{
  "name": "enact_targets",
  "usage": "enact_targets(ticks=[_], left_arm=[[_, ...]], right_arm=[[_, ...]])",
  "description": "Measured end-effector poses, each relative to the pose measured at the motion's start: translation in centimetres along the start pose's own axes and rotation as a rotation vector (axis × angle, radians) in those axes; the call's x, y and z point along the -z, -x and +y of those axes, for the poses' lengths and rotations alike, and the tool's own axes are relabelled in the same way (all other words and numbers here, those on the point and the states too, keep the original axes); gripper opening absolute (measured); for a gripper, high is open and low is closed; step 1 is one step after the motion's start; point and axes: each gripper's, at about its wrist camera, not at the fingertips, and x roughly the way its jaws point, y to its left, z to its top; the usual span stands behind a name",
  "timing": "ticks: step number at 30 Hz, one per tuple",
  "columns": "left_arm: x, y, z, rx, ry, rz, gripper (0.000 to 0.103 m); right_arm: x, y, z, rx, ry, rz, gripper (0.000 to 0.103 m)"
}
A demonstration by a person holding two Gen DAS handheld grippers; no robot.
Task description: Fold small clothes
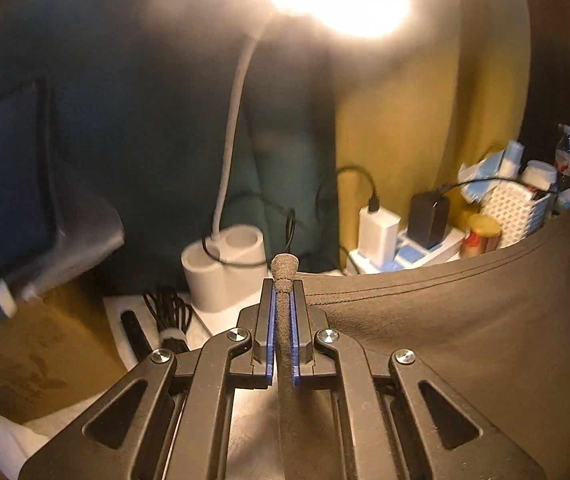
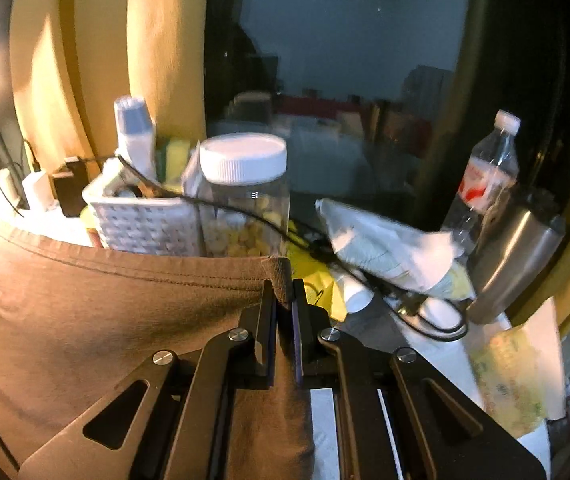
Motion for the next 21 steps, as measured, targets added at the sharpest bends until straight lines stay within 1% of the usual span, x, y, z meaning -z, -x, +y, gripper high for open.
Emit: enact_targets(ticks=[4, 7, 9, 10, 11, 12, 13, 14, 15, 16, 17, 18, 19, 21], left_arm=[[0.8, -1.9, -0.1, 0.003, 0.004, 0.052, 0.004], [1.3, -3.3, 0.0, -0.021, 0.007, 0.119, 0.006], [1.5, -4.1, 0.2, -0.023, 0.006, 0.172, 0.007], [1.7, -4.4, 0.3, -0.020, 0.009, 0.197, 0.008], [1.8, -4.5, 0.5, -0.029, 0.014, 0.210, 0.011], [1.9, -4.6, 0.6, -0.046, 0.018, 0.217, 0.018], [1.9, -4.4, 0.9, -0.055, 0.016, 0.281, 0.023], [1.9, -4.2, 1.2, -0.070, 0.022, 0.283, 0.039], [1.9, -3.8, 1.7, -0.081, 0.034, 0.283, 0.058], [1.9, -3.3, 2.2, -0.082, 0.055, 0.278, 0.063], [1.9, -2.6, 2.6, -0.077, 0.071, 0.273, 0.064], [2.0, -2.1, 2.8, -0.076, 0.074, 0.275, 0.064], [2.1, -1.6, 2.8, -0.074, 0.070, 0.298, 0.064], [2.6, -0.4, 3.0, -0.076, 0.077, 0.301, 0.064]], right_arm=[[0.6, -1.9, 0.1, -0.008, -0.011, 0.029, 0.007], [1.0, -2.6, 0.0, -0.003, -0.021, 0.042, 0.008], [1.2, -2.8, 0.1, 0.002, -0.014, 0.050, 0.008], [1.3, -2.9, 0.1, 0.002, -0.015, 0.055, 0.014], [1.4, -2.8, 0.1, 0.001, -0.019, 0.056, 0.023], [1.5, -2.6, 0.0, -0.003, -0.024, 0.055, 0.027], [1.5, -2.2, -0.1, -0.019, -0.031, 0.050, 0.031], [1.7, -1.7, -0.2, -0.032, -0.040, 0.045, 0.031], [1.8, -1.5, -0.2, -0.031, -0.042, 0.045, 0.031], [2.0, -1.1, -0.3, -0.028, -0.042, 0.046, 0.031], [2.3, -0.7, -0.4, -0.026, -0.044, 0.049, 0.031], [2.5, -0.3, -0.5, -0.027, -0.047, 0.052, 0.031], [2.7, 0.0, -0.6, -0.027, -0.050, 0.055, 0.031], [3.5, 0.9, -0.6, -0.025, -0.053, 0.063, 0.031]])
